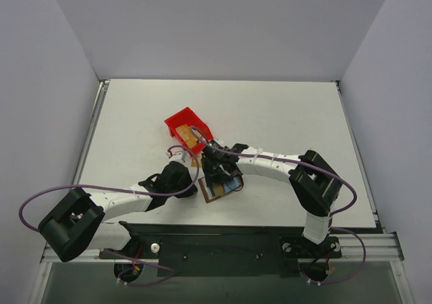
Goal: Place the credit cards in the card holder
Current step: Insert the credit card into the card holder.
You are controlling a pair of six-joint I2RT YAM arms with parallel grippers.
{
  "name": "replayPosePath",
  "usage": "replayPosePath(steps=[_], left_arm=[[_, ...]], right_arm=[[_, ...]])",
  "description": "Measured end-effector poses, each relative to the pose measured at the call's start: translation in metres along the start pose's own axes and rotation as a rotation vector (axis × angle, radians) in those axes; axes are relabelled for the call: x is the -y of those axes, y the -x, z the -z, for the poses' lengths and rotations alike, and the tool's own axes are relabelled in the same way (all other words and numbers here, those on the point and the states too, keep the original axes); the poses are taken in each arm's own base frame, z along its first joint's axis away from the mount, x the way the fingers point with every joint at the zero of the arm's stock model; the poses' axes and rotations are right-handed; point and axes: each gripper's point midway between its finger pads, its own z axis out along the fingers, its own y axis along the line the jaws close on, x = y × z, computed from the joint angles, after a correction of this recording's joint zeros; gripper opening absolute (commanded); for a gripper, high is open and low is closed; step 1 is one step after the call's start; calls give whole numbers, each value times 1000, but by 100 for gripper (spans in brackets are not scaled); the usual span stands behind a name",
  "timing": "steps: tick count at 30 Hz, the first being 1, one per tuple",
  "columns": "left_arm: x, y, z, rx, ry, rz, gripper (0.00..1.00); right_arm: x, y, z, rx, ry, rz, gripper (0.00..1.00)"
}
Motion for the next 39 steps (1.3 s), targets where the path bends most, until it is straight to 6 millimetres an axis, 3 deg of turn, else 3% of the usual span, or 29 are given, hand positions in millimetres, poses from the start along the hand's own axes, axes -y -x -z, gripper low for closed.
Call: replayPosePath(steps=[18,23,29,34,39], left_arm=[[1,0,0,-2,-3,7,11],[1,0,0,-2,-2,6,11],[-1,-2,2,-8,4,5,10],[-2,-1,11,-7,9,5,11],[13,18,30,43,-32,8,17]], right_arm=[[3,8,17,42,-102,90,42],[7,10,14,59,-115,85,27],[26,6,11,54,-136,54,13],[36,15,11,74,-104,16,13],[31,10,8,67,-35,18,14]])
